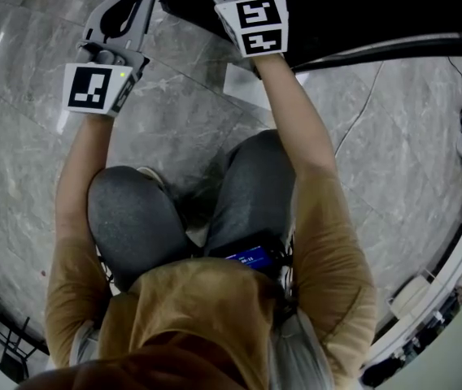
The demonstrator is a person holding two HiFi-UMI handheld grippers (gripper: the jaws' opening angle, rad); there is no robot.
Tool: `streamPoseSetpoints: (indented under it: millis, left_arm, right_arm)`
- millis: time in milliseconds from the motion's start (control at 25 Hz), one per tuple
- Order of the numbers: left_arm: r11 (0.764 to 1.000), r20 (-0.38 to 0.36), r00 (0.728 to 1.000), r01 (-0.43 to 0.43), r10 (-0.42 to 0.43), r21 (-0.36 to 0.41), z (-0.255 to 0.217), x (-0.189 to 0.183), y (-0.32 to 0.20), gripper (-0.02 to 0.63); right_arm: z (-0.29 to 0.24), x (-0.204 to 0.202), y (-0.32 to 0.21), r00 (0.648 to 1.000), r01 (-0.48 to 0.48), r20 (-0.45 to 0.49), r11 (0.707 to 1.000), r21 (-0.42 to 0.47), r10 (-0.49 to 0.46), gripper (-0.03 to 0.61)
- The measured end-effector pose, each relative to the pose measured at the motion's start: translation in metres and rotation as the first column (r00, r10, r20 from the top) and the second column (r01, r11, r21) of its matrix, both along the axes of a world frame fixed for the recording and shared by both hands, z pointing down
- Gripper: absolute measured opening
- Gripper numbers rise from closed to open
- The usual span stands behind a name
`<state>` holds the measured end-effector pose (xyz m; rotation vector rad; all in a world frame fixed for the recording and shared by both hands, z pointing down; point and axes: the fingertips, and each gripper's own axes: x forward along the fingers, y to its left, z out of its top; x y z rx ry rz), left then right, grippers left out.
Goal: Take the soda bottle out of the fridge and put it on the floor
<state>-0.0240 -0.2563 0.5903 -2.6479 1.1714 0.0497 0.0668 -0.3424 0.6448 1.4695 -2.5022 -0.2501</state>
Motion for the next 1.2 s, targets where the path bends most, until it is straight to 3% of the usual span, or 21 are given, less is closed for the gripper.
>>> streamPoseSetpoints:
  millis: [360,800,1200]
  left_arm:
    - [1.0,0.025,1.0,-0.003,0.003,-0.004,0.008,-0.003,0.004,0.002]
    - [1.0,0.036,0.999,-0.015,0.015,0.004,0.026,-0.003,0.008,0.002]
    - [0.994,0.025,0.996,-0.078,0.08,-0.076,0.061,0.016,0.036,0.002]
  right_arm:
    - [-0.004,-0.019,0.042,0.995,0.104,0.012,0.994,0.018,-0.104,0.307]
    - [0.038,-0.033,0.077,0.981,0.193,-0.012,0.981,-0.032,-0.194,0.307]
    - [0.081,-0.028,0.1,0.967,0.249,-0.041,0.965,-0.077,-0.253,0.307]
